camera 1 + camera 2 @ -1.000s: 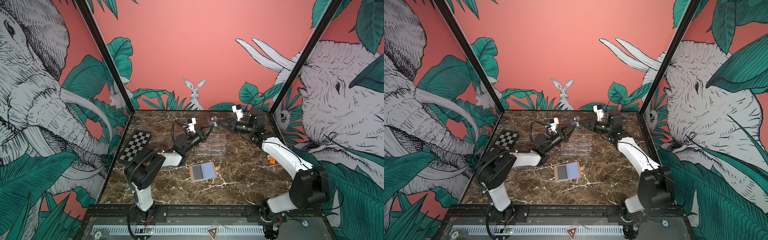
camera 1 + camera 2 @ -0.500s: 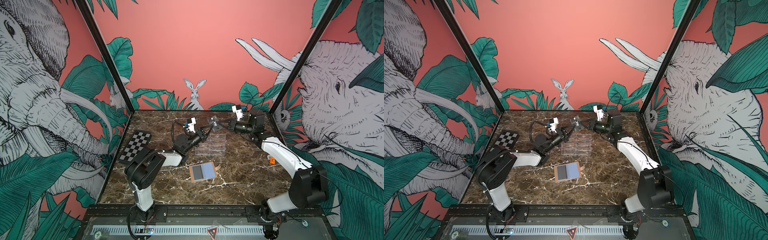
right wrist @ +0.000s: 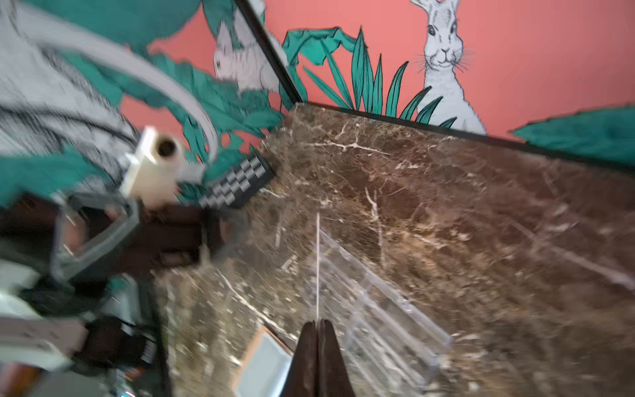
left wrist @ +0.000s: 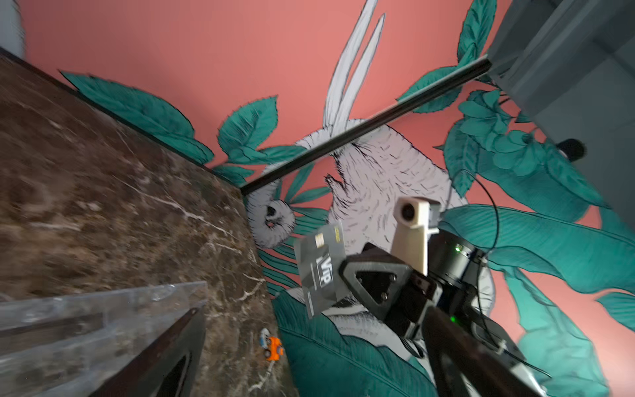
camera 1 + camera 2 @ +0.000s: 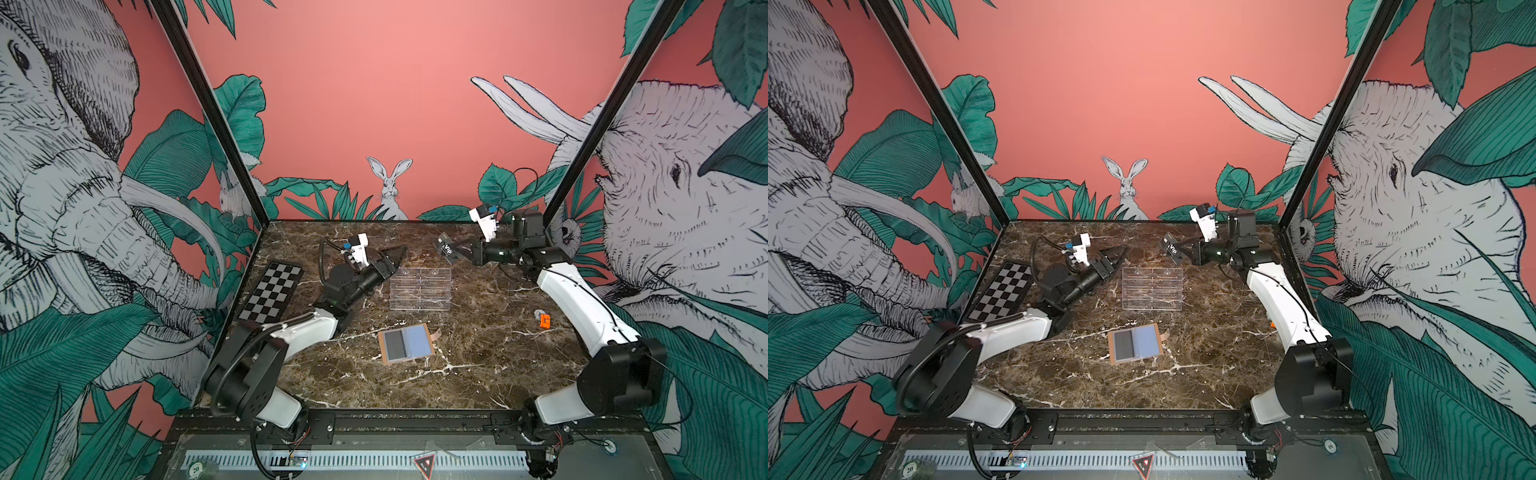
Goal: Take the credit cards out of the card holder
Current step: Place the credit card in the storage box.
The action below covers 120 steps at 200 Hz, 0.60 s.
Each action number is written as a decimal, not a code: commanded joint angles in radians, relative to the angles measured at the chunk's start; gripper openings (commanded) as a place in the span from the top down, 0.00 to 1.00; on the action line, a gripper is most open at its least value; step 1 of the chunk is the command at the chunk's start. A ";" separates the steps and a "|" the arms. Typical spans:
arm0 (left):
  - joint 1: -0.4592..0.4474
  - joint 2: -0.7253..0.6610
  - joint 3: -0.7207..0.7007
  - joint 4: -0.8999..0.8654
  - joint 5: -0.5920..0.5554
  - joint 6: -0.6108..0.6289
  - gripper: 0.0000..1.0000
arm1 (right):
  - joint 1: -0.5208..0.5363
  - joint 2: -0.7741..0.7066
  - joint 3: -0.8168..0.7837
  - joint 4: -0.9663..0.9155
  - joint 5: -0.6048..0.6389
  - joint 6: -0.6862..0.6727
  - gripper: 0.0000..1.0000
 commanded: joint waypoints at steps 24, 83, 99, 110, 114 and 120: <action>-0.004 -0.221 0.057 -0.587 -0.096 0.424 0.01 | 0.005 0.110 0.029 -0.196 0.090 -0.773 1.00; -0.001 -0.250 0.053 -0.694 -0.132 0.494 0.01 | 0.010 0.407 0.348 -0.521 0.081 -1.129 1.00; -0.002 -0.243 0.056 -0.696 -0.134 0.490 0.01 | 0.008 0.441 0.386 -0.566 0.072 -1.176 1.00; -0.002 -0.240 0.058 -0.696 -0.136 0.488 0.01 | 0.009 0.454 0.403 -0.580 0.070 -1.206 1.00; -0.002 -0.237 0.058 -0.695 -0.138 0.488 0.01 | 0.008 0.457 0.408 -0.583 0.065 -1.213 1.00; -0.002 -0.234 0.058 -0.696 -0.139 0.488 0.01 | 0.008 0.461 0.413 -0.585 0.054 -1.225 1.00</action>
